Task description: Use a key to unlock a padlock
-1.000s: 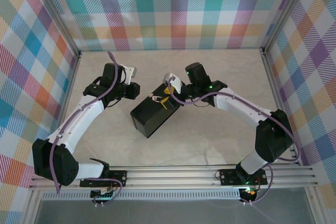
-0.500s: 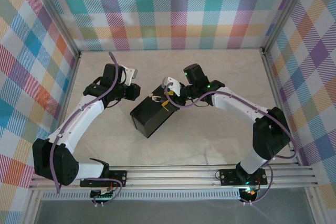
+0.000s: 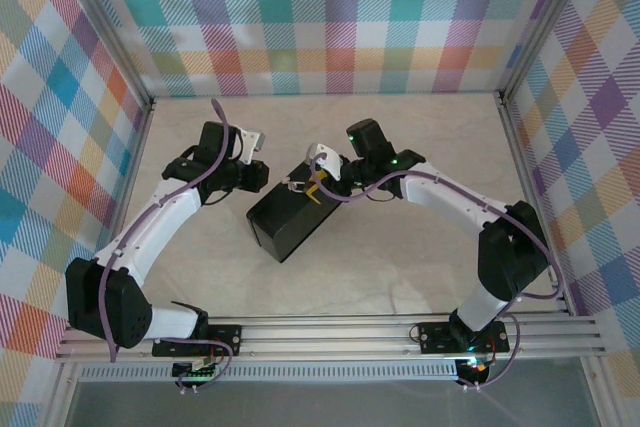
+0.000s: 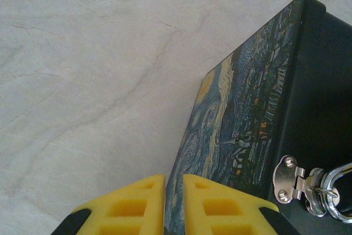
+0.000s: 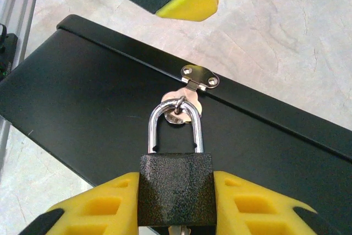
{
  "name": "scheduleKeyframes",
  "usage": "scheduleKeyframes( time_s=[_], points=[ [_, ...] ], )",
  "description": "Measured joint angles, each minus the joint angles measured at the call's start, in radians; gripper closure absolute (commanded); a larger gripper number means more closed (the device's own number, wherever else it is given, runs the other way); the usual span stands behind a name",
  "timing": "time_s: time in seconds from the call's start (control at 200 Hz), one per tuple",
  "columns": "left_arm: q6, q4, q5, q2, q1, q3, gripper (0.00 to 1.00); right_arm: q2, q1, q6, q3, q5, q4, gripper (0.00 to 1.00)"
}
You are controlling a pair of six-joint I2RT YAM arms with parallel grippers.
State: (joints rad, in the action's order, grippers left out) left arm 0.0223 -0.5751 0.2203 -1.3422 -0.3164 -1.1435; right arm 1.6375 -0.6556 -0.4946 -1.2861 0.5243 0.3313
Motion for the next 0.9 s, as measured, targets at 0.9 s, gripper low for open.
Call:
scheduleKeyframes(
  time_s=[0.9],
  points=[
    [0.019,-0.060,0.048,-0.004,-0.023,-0.019,0.85,0.057,0.038,0.568,-0.122,0.037,0.090,0.86]
  ],
)
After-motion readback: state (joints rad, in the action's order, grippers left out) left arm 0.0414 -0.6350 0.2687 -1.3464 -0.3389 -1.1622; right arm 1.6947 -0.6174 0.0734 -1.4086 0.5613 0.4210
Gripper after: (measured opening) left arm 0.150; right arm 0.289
